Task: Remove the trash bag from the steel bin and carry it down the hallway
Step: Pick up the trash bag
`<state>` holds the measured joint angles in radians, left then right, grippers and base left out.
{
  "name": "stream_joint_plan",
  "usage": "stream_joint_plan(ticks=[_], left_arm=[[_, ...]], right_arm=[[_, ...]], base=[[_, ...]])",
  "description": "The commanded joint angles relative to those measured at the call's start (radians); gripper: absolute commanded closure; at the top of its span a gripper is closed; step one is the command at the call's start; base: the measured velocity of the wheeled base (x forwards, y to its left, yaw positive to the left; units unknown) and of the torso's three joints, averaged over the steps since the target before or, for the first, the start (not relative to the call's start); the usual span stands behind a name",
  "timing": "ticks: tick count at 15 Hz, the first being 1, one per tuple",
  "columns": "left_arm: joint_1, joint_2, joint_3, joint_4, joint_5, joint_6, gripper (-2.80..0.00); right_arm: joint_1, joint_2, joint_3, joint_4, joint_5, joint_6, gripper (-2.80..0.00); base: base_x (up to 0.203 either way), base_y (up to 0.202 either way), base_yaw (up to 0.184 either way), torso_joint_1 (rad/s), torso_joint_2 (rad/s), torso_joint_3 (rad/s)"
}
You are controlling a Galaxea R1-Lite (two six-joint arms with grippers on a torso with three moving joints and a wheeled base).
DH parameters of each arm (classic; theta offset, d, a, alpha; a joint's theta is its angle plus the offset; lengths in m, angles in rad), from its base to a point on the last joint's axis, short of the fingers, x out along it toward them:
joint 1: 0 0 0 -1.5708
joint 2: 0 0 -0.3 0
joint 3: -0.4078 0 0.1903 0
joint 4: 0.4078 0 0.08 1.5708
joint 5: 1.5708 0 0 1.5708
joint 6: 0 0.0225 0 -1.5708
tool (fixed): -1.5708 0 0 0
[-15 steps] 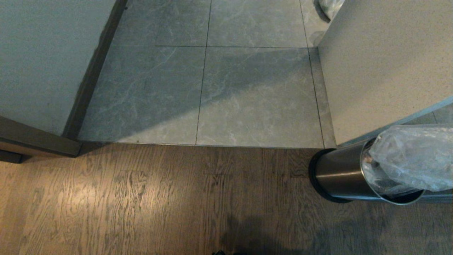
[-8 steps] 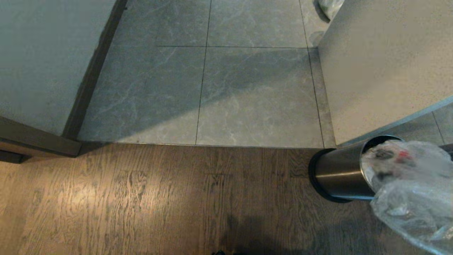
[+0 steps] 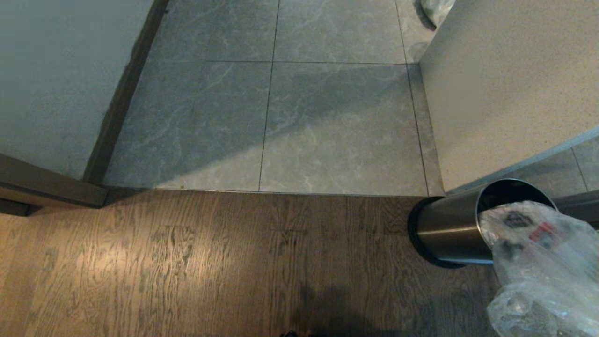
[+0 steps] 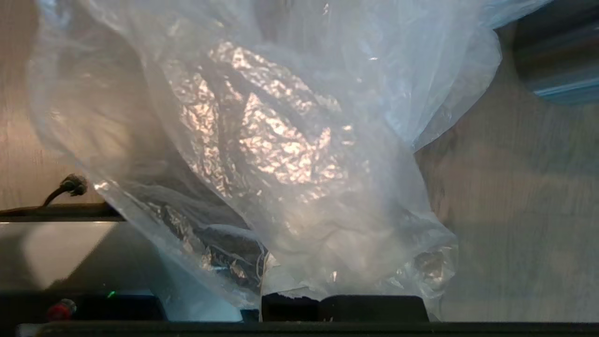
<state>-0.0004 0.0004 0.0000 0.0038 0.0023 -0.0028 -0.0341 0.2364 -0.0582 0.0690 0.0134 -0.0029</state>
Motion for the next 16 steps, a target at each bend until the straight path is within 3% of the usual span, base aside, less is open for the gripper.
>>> stream_joint_plan(ticks=[1, 4, 7, 9, 16], left_arm=[[0.0, 0.0, 0.0, -0.001, 0.001, 0.0, 0.0], [0.0, 0.0, 0.0, -0.001, 0.001, 0.0, 0.0], [0.0, 0.0, 0.0, -0.001, 0.001, 0.0, 0.0], [0.0, 0.0, 0.0, -0.001, -0.001, 0.0, 0.0], [0.0, 0.0, 0.0, -0.001, 0.001, -0.002, 0.0]], right_arm=[[0.01, -0.059, 0.036, -0.113, -0.054, 0.002, 0.0], [0.018, -0.099, 0.06, -0.146, -0.038, 0.026, 0.0], [0.026, -0.227, 0.058, -0.079, -0.03, 0.007, 0.0], [0.028, -0.239, 0.061, -0.079, -0.033, 0.081, 0.0], [0.027, -0.238, 0.06, -0.078, -0.03, 0.058, 0.0]], base=[[0.0, 0.0, 0.0, 0.0, 0.0, 0.0], [0.0, 0.0, 0.0, 0.0, 0.0, 0.0], [0.0, 0.0, 0.0, 0.0, 0.0, 0.0], [0.0, 0.0, 0.0, 0.0, 0.0, 0.0], [0.0, 0.0, 0.0, 0.0, 0.0, 0.0]])
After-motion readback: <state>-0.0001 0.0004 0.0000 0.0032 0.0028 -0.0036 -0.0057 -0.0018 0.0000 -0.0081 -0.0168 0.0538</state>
